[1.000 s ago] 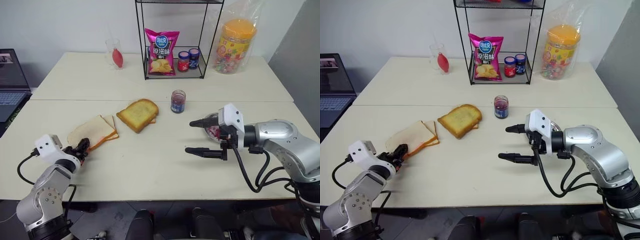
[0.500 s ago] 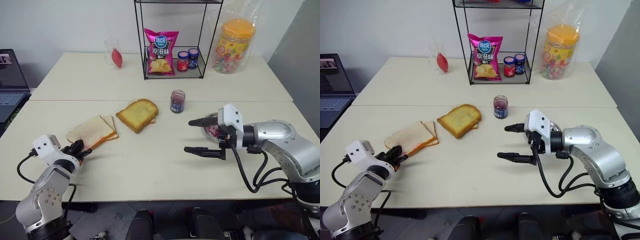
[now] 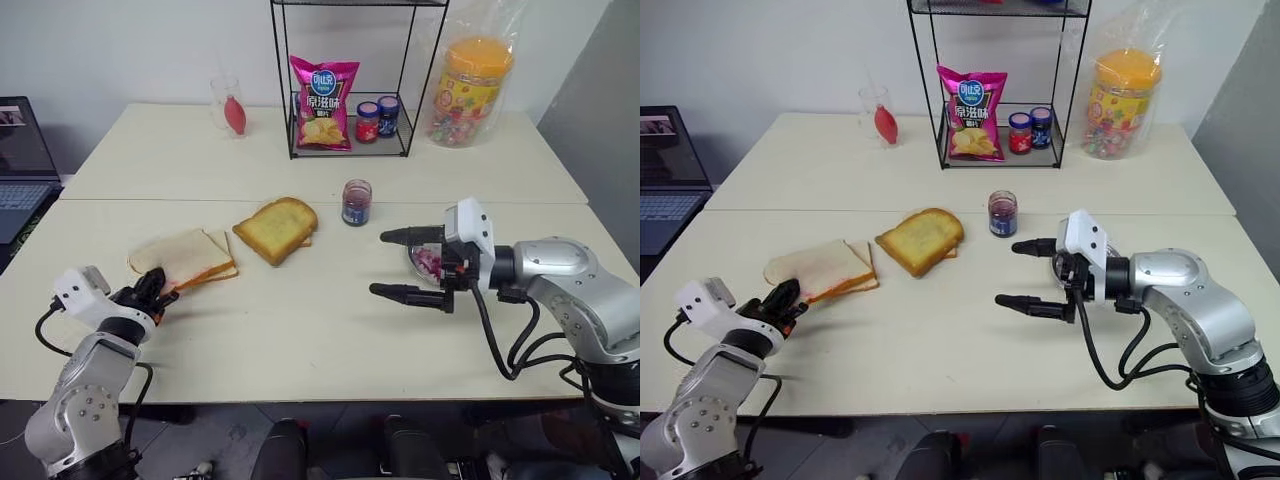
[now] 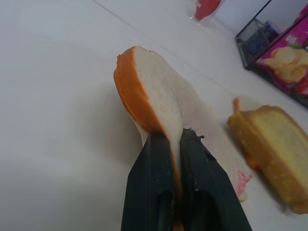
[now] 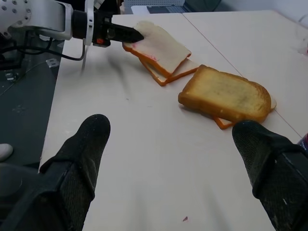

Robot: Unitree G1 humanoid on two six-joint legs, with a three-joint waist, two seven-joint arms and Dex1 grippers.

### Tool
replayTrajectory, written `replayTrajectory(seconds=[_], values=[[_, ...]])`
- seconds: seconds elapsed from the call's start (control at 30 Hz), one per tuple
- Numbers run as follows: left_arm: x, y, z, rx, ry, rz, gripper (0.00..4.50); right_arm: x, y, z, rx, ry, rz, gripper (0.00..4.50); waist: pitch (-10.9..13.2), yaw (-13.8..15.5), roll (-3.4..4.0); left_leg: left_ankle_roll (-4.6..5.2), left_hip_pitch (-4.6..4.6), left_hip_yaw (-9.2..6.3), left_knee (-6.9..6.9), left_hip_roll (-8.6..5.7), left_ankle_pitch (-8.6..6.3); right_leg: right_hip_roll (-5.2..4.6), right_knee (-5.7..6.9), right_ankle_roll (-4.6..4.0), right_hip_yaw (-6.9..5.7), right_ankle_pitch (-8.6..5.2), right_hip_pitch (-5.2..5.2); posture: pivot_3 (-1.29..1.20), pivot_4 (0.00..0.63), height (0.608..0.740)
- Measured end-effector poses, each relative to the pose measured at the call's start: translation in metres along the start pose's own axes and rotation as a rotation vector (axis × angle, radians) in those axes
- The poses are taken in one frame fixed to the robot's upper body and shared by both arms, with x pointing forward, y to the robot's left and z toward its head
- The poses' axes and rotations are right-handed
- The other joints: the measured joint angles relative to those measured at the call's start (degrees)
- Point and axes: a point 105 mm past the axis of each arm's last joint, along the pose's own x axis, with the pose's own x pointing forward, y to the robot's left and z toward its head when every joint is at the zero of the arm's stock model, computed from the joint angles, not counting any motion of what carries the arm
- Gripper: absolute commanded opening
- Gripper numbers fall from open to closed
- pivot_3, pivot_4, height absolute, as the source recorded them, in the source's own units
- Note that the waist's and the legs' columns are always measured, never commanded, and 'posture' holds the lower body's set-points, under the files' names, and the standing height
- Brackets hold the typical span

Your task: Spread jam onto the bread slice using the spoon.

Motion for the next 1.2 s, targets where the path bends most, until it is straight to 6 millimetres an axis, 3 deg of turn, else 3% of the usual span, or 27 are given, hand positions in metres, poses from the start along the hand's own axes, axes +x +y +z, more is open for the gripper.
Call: replayTrajectory(seconds=[0.2, 0.5, 0.77, 1.07, 1.2], values=[[-0.009, 0.004, 0.01, -0.088, -0.038, -0.008, 0.0, -0.002, -0.001, -0.001, 0.003, 0.0, -0.011, 4.5, 0.0, 0.0, 0.0, 0.0, 0.0, 0.0, 0.0, 0.0, 0.0, 0.0, 0.0, -0.04, 0.0, -0.02, 0.0, 0.0, 0.15, 0.74], [-0.005, 0.011, -0.013, 0.176, 0.082, 0.085, 0.0, -0.003, -0.002, -0.002, 0.009, 0.002, -0.012, 4.5, 0.0, 0.0, 0.0, 0.0, 0.0, 0.02, 0.0, 0.0, 0.0, 0.0, -0.01, -0.3, 0.01, -0.17, 0.0, 0.0, 0.15, 0.74], [-0.007, 0.023, -0.017, 0.254, 0.092, 0.156, 1.62, -0.003, -0.001, -0.004, 0.015, 0.006, -0.014, 4.5, 0.0, 0.0, 0.0, 0.0, -0.01, 0.01, -0.08, 0.0, 0.0, 0.0, -0.06, -0.31, 0.0, -0.18, -0.02, 0.0, 0.15, 0.74], [-0.007, 0.023, -0.02, 0.237, 0.082, 0.159, 1.62, -0.004, -0.001, -0.007, 0.025, 0.014, -0.014, 4.5, 0.0, 0.0, 0.0, 0.0, -0.02, 0.01, -0.08, 0.0, 0.0, 0.0, -0.1, -0.3, 0.0, -0.17, -0.02, 0.0, 0.15, 0.74], [-0.008, 0.024, -0.018, 0.209, 0.06, 0.16, 0.89, -0.004, 0.0, -0.007, 0.026, 0.015, -0.014, 4.5, 0.0, 0.0, 0.0, 0.0, -0.03, 0.01, -0.09, 0.0, 0.0, 0.0, -0.15, -0.28, 0.0, -0.17, -0.02, 0.0, 0.15, 0.74]])
